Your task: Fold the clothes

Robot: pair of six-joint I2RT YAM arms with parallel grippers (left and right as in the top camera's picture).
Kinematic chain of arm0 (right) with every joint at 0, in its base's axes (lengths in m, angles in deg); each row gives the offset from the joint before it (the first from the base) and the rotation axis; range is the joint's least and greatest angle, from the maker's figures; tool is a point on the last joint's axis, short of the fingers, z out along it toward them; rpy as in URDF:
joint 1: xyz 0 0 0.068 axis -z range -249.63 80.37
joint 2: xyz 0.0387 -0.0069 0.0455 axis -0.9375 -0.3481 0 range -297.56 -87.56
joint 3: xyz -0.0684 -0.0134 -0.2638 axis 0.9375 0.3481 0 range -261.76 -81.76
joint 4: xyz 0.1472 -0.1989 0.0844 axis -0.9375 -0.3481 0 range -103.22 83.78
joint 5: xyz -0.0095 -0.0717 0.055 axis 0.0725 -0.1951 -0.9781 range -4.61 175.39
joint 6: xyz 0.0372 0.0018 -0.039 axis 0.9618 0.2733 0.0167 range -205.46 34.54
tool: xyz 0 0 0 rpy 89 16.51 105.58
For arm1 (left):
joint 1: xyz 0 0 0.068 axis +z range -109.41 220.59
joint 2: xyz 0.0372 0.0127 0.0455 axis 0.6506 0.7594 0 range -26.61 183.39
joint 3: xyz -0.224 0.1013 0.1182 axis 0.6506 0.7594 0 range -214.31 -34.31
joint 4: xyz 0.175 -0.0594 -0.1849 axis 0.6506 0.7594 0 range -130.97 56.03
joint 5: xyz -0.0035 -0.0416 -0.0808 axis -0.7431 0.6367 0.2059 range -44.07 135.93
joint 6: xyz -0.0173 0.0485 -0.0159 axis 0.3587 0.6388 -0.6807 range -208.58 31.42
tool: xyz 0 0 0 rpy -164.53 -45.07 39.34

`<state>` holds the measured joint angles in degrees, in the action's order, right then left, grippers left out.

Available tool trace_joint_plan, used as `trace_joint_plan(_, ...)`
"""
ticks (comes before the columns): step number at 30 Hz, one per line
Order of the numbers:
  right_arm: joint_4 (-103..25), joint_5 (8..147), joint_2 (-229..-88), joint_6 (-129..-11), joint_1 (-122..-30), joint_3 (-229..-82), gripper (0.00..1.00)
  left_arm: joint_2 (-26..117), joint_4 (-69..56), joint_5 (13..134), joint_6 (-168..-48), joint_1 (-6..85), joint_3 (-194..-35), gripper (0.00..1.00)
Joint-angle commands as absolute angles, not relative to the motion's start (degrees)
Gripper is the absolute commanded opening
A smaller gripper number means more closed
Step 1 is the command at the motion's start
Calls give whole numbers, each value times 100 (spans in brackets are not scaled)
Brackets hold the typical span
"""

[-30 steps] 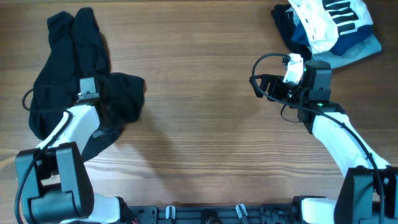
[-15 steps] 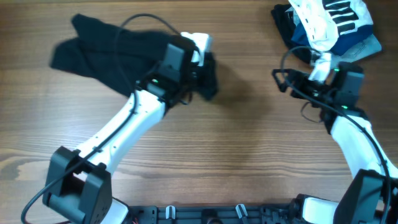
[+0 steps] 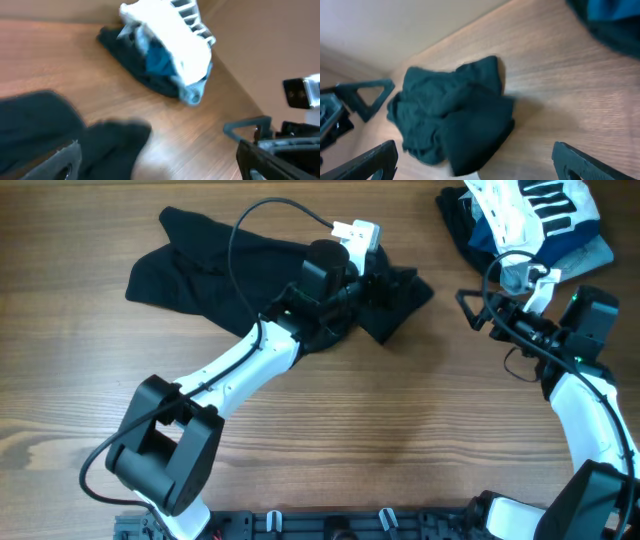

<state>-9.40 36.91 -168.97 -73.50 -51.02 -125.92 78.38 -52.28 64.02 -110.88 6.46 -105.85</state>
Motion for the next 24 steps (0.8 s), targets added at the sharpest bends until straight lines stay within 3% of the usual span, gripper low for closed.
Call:
trace_joint_plan(1,-1285,3861,-16822,-7953,-5727,-12761,100,7395,-4091,6458,-11134,1326,-11082,100)
trace_joint_plan(6,-1803,5863,-16824,-8097,-7281,-13241,100,6715,-1943,6450,-10524,2646,-11143,100)
trace_joint_plan(12,-1829,8049,-17244,-7927,-8660,-13537,100,6652,-347,6179,-10052,3789,-11141,100)
trace_joint_plan(15,-1598,8016,-18016,-7763,-8686,-13539,99,6652,-72,5433,-10052,4049,-11141,100)
trace_joint_plan(19,-1606,7391,-18669,-7291,-8686,-13539,88,6689,48,4356,-10052,4112,-11110,100)
trace_joint_plan(24,-1744,6982,-18921,-6993,-8686,-13539,88,7187,-120,3982,-9792,4112,-11103,100)
